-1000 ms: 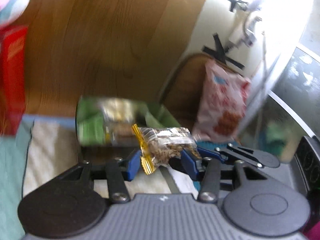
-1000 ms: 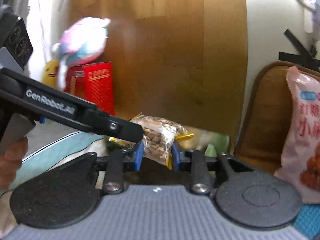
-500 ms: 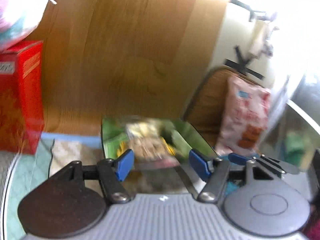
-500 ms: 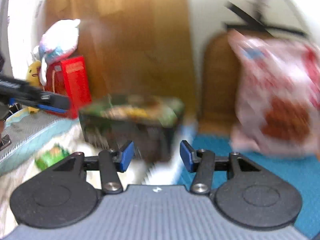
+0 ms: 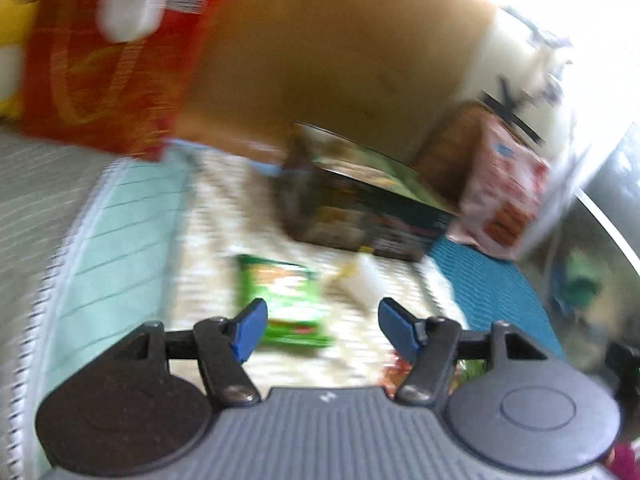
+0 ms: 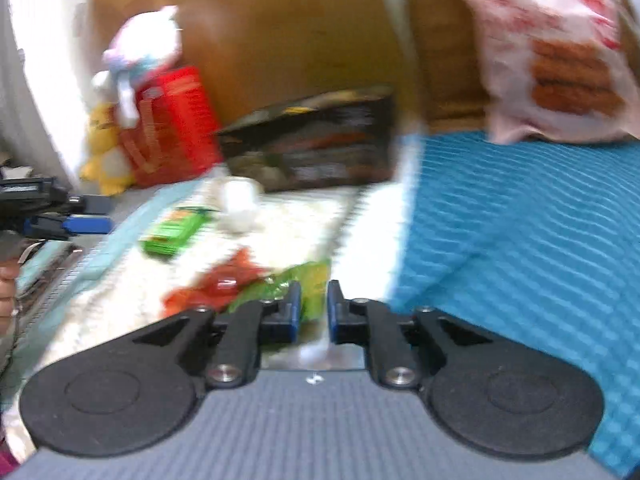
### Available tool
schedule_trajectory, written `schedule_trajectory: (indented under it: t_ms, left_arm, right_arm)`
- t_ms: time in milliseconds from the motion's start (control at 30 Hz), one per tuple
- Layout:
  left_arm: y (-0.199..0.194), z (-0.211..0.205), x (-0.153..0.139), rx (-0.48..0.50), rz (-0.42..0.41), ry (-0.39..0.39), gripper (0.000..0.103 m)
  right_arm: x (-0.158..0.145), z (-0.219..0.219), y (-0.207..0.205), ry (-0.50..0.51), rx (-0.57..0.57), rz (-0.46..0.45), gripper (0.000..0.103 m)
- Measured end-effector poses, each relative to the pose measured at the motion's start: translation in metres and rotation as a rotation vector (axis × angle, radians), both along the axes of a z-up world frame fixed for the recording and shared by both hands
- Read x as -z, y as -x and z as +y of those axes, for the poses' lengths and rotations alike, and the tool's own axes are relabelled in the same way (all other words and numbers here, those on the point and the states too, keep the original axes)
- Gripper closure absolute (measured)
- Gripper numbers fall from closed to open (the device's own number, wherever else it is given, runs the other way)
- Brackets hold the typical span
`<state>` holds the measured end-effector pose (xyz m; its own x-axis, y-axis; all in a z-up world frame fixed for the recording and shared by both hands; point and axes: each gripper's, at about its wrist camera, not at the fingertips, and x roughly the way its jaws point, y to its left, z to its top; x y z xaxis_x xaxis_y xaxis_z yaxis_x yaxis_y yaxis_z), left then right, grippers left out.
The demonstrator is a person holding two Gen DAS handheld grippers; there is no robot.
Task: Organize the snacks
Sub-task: 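Grasp the red spicy snack bag with the left gripper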
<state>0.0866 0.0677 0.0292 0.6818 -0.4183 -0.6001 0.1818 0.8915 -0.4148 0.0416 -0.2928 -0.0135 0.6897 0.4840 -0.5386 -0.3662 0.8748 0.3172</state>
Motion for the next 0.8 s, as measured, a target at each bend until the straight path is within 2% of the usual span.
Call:
schedule_trajectory:
  t_ms: [67, 167, 200, 267, 300, 333, 400, 500, 700, 800]
  left_arm:
    - [0.007, 0.012, -0.001, -0.034, 0.001, 0.006, 0.041]
    - [0.016, 0.020, -0.003, -0.033, -0.006, 0.020, 0.041]
    - [0.018, 0.019, -0.002, -0.029, -0.006, 0.021, 0.041]
    - [0.020, 0.016, 0.000, -0.009, -0.002, 0.030, 0.041]
    - [0.021, 0.013, 0.002, 0.006, 0.004, 0.036, 0.041]
    - [0.021, 0.009, 0.005, 0.023, 0.013, 0.037, 0.041]
    - [0.022, 0.001, 0.010, 0.051, 0.027, 0.027, 0.041]
    - [0.025, -0.011, 0.019, 0.089, 0.052, 0.027, 0.041]
    - [0.039, -0.015, 0.034, 0.117, 0.139, 0.111, 0.041]
    - [0.042, -0.012, 0.045, 0.097, 0.194, 0.181, 0.041]
  right_arm:
    - [-0.008, 0.016, 0.003, -0.017, -0.027, -0.030, 0.090]
    - [-0.012, 0.031, 0.004, -0.036, -0.078, -0.017, 0.089]
    - [-0.012, 0.037, 0.005, 0.011, -0.081, -0.024, 0.084]
    - [-0.011, 0.043, 0.007, 0.133, -0.041, -0.058, 0.082]
    - [-0.012, 0.041, 0.009, 0.160, -0.017, -0.073, 0.080]
    - [-0.015, 0.036, 0.009, 0.147, -0.006, -0.071, 0.078]
    - [-0.022, 0.024, 0.008, 0.034, -0.018, -0.041, 0.075]
    - [-0.024, 0.022, -0.002, -0.090, -0.092, 0.028, 0.075]
    - [-0.002, 0.049, -0.045, -0.078, -0.199, 0.163, 0.074]
    - [0.016, 0.053, -0.064, -0.180, -0.261, 0.280, 0.073]
